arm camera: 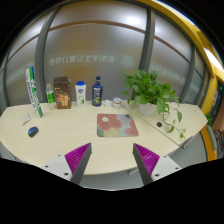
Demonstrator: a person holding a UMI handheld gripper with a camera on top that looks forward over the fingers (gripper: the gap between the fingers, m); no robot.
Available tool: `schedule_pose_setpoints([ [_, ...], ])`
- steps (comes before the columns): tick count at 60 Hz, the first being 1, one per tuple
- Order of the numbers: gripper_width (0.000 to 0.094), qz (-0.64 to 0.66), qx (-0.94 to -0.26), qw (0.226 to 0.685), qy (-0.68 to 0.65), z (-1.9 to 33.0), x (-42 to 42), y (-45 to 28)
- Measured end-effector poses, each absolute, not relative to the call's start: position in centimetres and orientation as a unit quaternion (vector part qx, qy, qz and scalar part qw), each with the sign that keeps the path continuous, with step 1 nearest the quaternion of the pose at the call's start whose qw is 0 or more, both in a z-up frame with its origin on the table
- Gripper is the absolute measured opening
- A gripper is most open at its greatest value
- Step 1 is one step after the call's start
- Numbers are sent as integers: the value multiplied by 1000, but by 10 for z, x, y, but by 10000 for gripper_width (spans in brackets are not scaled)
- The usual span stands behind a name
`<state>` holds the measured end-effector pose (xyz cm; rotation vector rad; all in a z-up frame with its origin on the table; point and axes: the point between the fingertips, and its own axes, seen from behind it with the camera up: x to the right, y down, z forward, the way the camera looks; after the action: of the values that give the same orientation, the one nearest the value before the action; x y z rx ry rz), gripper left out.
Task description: Arrange mouse
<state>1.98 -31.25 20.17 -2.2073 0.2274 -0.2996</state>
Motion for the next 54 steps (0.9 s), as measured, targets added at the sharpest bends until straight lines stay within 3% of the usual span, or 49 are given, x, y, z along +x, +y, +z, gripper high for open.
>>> schedule_pose_setpoints([
  [16,859,-113,-900,410,91,152,-24,-330],
  [29,852,-48,-918,388,65,87,-158,-327],
  [43,853,30,-916,400,25,45,-346,-243],
  [54,853,49,-910,412,-3,24,-427,-162],
])
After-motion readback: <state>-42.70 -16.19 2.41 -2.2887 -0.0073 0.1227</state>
